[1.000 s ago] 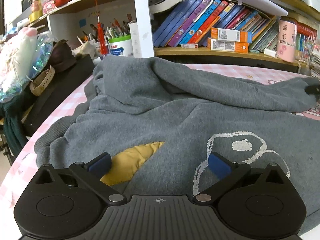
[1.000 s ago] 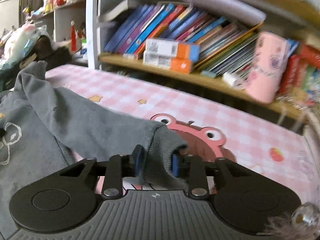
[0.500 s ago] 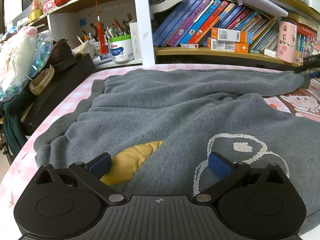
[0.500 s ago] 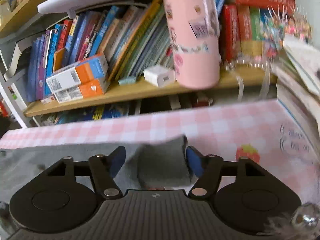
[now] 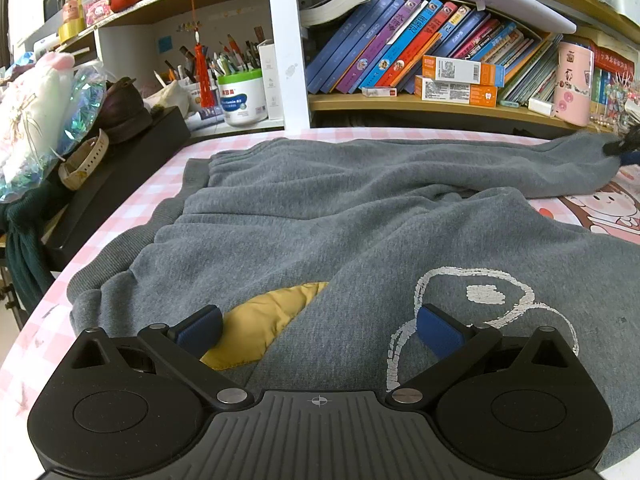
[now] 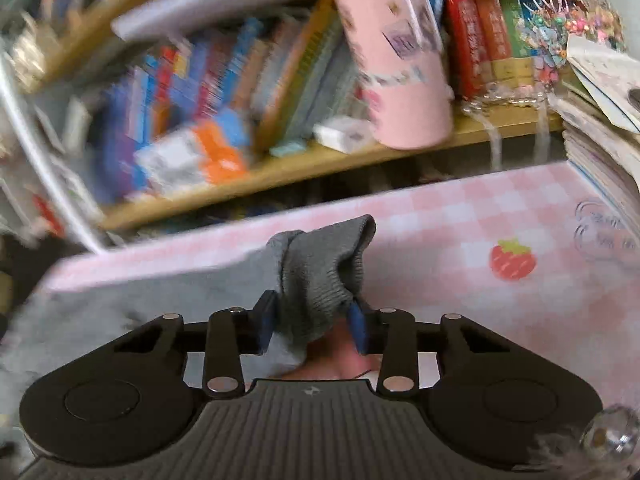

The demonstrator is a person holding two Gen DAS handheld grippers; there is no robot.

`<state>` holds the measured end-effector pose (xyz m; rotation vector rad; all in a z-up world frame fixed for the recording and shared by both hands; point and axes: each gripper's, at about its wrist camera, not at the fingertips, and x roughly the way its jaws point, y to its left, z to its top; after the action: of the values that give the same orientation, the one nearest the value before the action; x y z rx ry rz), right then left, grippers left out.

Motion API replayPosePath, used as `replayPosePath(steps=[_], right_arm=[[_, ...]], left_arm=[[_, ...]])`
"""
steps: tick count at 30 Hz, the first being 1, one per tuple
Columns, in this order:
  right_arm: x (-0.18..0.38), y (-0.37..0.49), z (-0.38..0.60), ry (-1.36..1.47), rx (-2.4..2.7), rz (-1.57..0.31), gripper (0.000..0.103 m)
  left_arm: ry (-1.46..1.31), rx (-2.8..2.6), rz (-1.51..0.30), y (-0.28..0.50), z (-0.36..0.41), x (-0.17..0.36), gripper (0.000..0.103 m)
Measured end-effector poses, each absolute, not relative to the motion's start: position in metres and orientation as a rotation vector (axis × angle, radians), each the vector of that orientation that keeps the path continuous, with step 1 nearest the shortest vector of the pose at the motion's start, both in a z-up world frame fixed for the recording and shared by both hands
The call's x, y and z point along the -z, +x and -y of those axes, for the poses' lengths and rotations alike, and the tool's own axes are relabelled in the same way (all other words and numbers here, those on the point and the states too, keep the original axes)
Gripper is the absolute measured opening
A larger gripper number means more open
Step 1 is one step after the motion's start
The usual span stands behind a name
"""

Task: Fold clothes
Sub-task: 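Grasp the sleeve cuff with the right tool and lift it, then lay the sleeve across the sweatshirt body and open the right tool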

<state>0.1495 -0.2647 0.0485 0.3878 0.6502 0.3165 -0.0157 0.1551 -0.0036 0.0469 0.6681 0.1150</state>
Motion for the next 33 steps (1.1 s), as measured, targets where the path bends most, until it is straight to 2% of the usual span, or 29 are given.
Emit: replayPosePath(steps=[4,5,6,8,10,19,25,28,29,30,31,33], right_arm=[[-0.068,0.109,0.283,0.74,-0.428,-0.606,0.041],[-0.074,0.101,0.289,0.785,-0.417,-0.544,0.046],[-0.081,0.094,0.295,0.83,-0.407,-0.482,0.056],[-0.092,0.089,0.3,0.763,-0.326,-0.38,0.068],[-0.099,0.089,0.302,0.65,-0.238,-0.325,0.07],[-0.05,0.103,0.27,0.199,-0.292,-0.501,0.07],[-0.034,0.103,0.257,0.104,-0.369,-0.565,0.071],[-0.027,0.108,0.261,0.11,-0.337,-0.588,0.059],[-0.026,0.11,0.263,0.12,-0.339,-0.596,0.052],[-0.026,0.11,0.264,0.116,-0.354,-0.604,0.04],[-0.028,0.109,0.264,0.104,-0.374,-0.609,0.036],[-0.033,0.106,0.265,0.108,-0.427,-0.606,0.018]], left_arm=[[0.045,-0.115,-0.668,-0.016,-0.155,0.004,0.103],[0.045,-0.115,-0.668,-0.016,-0.155,0.004,0.103],[0.045,-0.115,-0.668,-0.016,-0.155,0.004,0.103],[0.045,-0.115,-0.668,-0.016,-0.155,0.004,0.103],[0.046,-0.115,-0.668,-0.016,-0.155,0.004,0.103],[0.047,-0.115,-0.669,-0.015,-0.155,0.004,0.103],[0.047,-0.116,-0.669,-0.015,-0.155,0.004,0.103],[0.047,-0.116,-0.669,-0.015,-0.155,0.004,0.103],[0.047,-0.116,-0.669,-0.015,-0.155,0.004,0.103],[0.047,-0.117,-0.669,-0.015,-0.155,0.004,0.103],[0.047,-0.117,-0.669,-0.015,-0.155,0.004,0.103],[0.047,-0.117,-0.669,-0.015,-0.155,0.004,0.103]])
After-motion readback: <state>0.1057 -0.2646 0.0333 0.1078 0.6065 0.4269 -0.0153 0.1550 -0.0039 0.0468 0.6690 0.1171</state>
